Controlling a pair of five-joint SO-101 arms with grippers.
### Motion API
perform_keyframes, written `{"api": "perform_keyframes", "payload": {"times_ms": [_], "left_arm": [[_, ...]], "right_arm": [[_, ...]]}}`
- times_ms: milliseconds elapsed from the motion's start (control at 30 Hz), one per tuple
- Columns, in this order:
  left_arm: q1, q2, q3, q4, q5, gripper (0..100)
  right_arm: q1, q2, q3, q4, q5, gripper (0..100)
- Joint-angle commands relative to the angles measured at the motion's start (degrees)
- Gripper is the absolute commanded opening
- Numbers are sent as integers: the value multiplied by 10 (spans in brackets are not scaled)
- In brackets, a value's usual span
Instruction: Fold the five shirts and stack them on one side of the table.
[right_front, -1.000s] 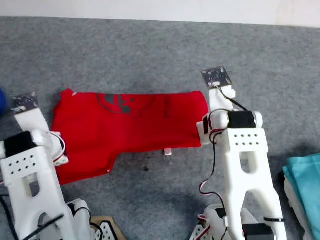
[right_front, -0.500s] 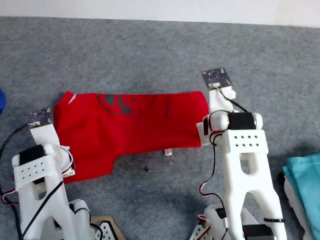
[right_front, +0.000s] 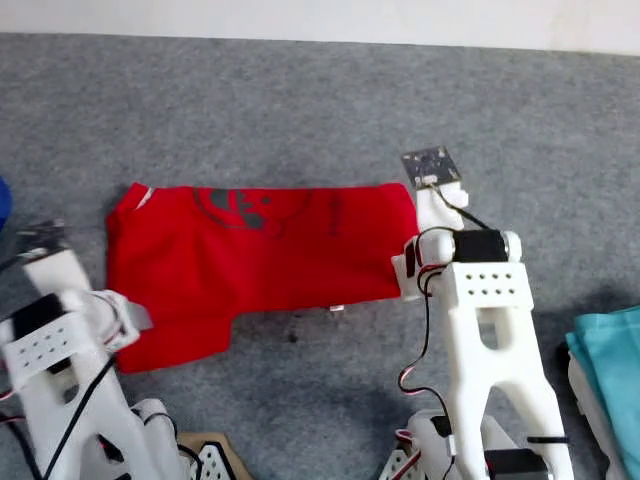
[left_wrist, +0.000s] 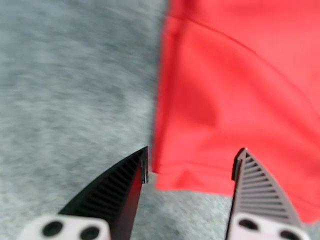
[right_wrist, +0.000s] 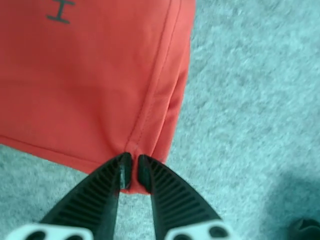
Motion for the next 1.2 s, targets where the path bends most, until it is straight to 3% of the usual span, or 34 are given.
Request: {"api": "perform_keyframes", "payload": {"times_ms": [0, 167, 400, 600, 767, 967, 1167], "left_arm": [[-43, -14, -65, -4, -4, 277], [6, -14, -105, -8, 26, 277], [82, -7, -159, -53, 122, 277], [105, 13, -159, -126, 168, 277], [137, 135, -171, -196, 193, 270], [163, 305, -267, -227, 193, 62], [183, 437, -365, -254, 193, 45]], "right_arm": [[4, -17, 7, -7, 3, 6], [-14, -22, 30, -30, 3, 18], [-28, -23, -11, -21, 3, 164], [-27, -23, -48, 19, 3, 163], [-29, -20, -47, 2, 2, 157], [-30, -17, -46, -24, 1, 5], [-30, -17, -46, -24, 1, 18]]}}
